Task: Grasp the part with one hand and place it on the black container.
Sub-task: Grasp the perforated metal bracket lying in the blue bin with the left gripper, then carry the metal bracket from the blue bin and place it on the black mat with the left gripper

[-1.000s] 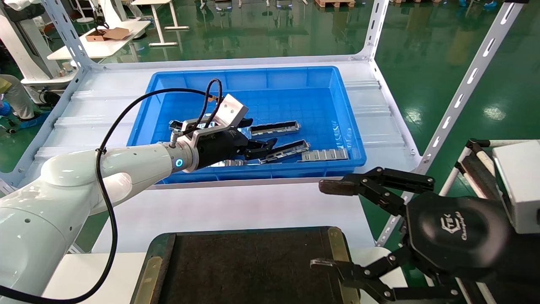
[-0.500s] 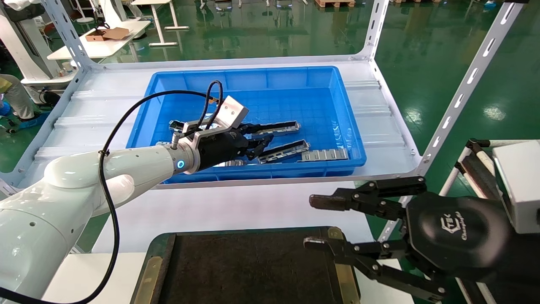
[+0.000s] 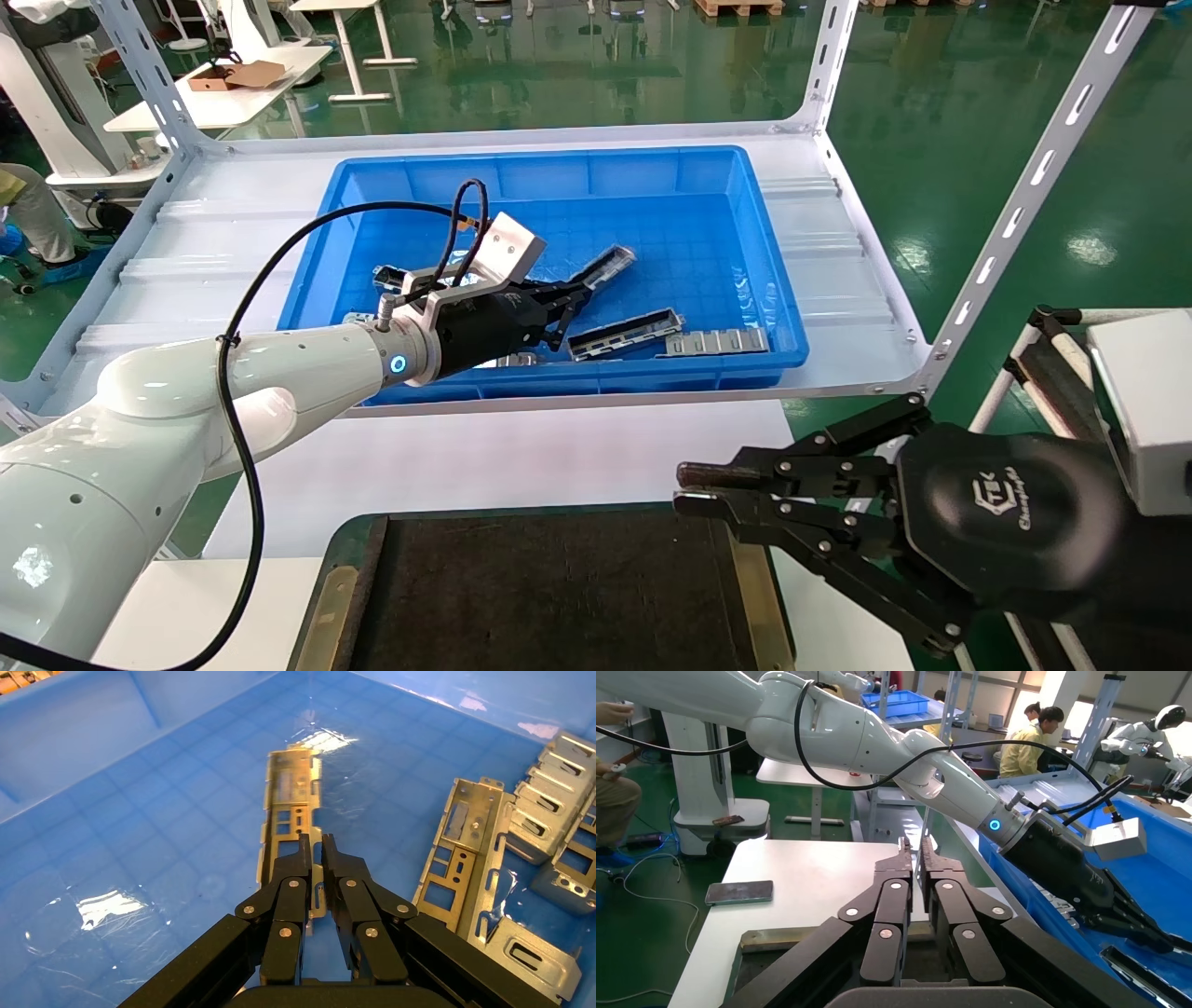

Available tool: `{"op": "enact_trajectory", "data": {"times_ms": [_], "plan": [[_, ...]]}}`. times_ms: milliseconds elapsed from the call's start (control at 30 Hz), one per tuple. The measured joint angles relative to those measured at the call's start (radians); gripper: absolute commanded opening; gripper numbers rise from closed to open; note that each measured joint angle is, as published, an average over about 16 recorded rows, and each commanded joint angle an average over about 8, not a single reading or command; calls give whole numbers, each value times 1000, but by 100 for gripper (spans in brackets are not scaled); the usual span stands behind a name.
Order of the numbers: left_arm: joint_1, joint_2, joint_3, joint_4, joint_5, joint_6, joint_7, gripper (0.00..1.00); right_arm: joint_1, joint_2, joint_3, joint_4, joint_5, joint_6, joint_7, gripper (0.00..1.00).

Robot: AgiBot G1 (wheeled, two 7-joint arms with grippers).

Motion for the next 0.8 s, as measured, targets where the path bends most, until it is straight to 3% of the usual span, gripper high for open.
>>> {"op": "enact_trajectory", "data": {"times_ms": [400,800], "plan": [[-43,-24,-28,28,-94,58,29,0,0,0,0,0,0,0,0,0],[-75,-131,-72,44,-178,381,71,0,0,0,0,0,0,0,0,0]]}}
